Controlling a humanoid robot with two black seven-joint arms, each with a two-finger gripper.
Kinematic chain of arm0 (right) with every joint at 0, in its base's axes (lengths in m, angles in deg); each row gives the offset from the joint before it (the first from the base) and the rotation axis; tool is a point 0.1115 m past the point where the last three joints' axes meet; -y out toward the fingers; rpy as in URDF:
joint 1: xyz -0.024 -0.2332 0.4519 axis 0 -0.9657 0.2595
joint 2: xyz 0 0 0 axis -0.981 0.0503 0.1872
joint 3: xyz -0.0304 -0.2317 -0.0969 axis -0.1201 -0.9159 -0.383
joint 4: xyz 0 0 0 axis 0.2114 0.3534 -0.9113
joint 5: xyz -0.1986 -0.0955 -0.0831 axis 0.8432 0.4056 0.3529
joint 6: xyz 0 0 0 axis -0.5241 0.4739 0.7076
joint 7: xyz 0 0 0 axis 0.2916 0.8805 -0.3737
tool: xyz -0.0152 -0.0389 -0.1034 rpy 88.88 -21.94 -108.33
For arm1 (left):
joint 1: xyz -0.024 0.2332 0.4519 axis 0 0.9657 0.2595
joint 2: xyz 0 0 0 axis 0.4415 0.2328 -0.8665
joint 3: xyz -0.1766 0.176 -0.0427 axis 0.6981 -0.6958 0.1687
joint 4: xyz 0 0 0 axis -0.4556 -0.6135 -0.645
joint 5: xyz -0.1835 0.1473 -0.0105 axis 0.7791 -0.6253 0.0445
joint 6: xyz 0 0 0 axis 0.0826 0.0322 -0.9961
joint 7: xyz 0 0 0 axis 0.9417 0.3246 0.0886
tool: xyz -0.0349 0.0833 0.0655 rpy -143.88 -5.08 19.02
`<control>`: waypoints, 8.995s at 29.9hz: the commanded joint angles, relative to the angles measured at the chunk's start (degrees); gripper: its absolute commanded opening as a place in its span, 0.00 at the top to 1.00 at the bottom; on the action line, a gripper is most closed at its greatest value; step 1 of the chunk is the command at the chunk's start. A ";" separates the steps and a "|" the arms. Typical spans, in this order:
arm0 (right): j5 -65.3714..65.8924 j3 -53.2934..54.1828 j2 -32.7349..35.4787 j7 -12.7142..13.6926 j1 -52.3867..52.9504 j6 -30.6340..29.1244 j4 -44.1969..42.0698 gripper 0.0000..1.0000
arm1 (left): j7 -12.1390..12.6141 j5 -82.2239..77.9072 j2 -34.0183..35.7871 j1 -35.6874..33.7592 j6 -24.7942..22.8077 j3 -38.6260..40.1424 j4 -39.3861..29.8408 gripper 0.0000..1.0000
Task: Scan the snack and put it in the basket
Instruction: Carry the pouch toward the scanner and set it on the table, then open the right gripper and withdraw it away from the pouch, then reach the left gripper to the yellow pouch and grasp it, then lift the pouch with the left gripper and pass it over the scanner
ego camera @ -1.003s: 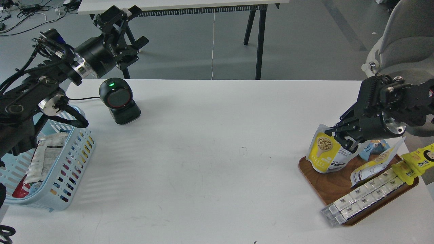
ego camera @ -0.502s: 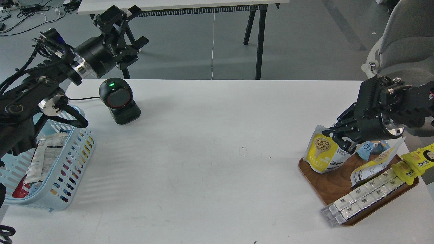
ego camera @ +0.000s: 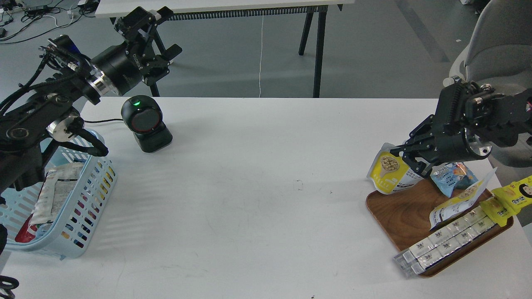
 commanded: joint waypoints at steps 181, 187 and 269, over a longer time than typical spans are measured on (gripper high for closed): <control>-136.60 28.02 -4.75 0.00 -25.52 -11.82 -17.90 0.04 | 0.00 -70.58 -7.03 -15.20 8.75 -33.17 -25.65 0.85; -136.60 28.02 -4.31 0.00 -25.53 -11.82 -17.99 0.04 | 0.00 -70.58 -6.94 -14.94 9.10 -33.18 -26.08 0.96; -136.34 28.55 -4.30 0.00 -26.58 -11.82 -18.25 0.04 | 0.00 -70.05 38.58 -10.45 11.39 -10.50 -35.23 0.97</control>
